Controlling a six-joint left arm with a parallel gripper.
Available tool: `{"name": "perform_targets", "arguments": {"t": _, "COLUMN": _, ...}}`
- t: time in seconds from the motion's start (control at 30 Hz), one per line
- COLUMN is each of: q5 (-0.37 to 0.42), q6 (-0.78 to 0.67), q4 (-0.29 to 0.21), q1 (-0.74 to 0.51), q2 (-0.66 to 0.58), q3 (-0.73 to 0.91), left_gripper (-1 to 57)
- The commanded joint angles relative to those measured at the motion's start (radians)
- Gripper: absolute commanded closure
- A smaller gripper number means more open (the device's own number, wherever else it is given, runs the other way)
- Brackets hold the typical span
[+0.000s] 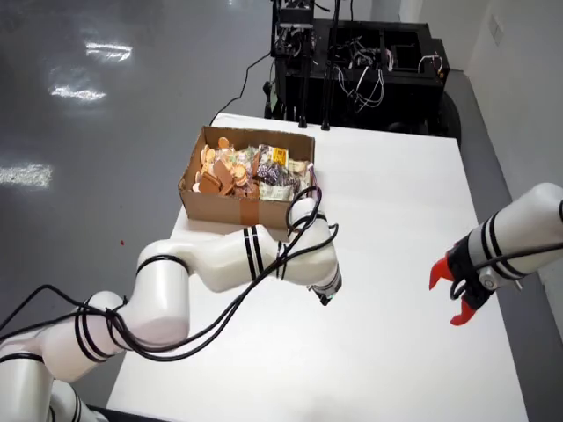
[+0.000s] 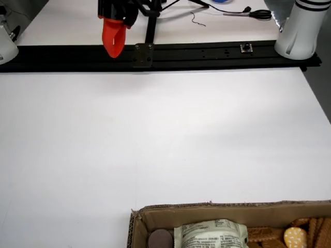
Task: Grasp a snack and put it in the bin.
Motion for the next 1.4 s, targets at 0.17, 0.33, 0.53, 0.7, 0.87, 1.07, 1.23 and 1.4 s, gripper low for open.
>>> {"name": "perform_targets", "arguments": {"t": 0.17, "q5": -0.032, "q6": -0.038, "q4": 0.028, "q1": -0.012, "q2": -0.156, "q3": 0.197, "left_gripper": 56.9}}
{"name": "perform_targets", "arguments": {"t": 0.33, "q5": -0.111, "q6": -0.046, "q4": 0.014, "q1": -0.013, "q2": -0.226, "q3": 0.301, "left_gripper": 56.9}}
{"name": "perform_targets", "arguments": {"t": 0.53, "q5": -0.192, "q6": -0.020, "q4": -0.042, "q1": -0.009, "q2": -0.262, "q3": 0.355, "left_gripper": 56.9}}
{"name": "perform_targets", "arguments": {"t": 0.7, "q5": -0.214, "q6": 0.002, "q4": -0.076, "q1": -0.006, "q2": -0.270, "q3": 0.368, "left_gripper": 56.9}}
{"name": "perform_targets", "arguments": {"t": 0.87, "q5": -0.217, "q6": 0.010, "q4": -0.091, "q1": -0.003, "q2": -0.272, "q3": 0.371, "left_gripper": 56.8}}
{"name": "perform_targets", "arguments": {"t": 1.07, "q5": -0.218, "q6": -0.002, "q4": -0.108, "q1": 0.007, "q2": -0.273, "q3": 0.369, "left_gripper": 56.9}}
{"name": "perform_targets", "arguments": {"t": 1.23, "q5": -0.219, "q6": -0.008, "q4": -0.118, "q1": 0.013, "q2": -0.272, "q3": 0.362, "left_gripper": 56.8}}
{"name": "perform_targets", "arguments": {"t": 1.4, "q5": -0.220, "q6": 0.005, "q4": -0.122, "q1": 0.020, "q2": -0.272, "q3": 0.359, "left_gripper": 56.7}}
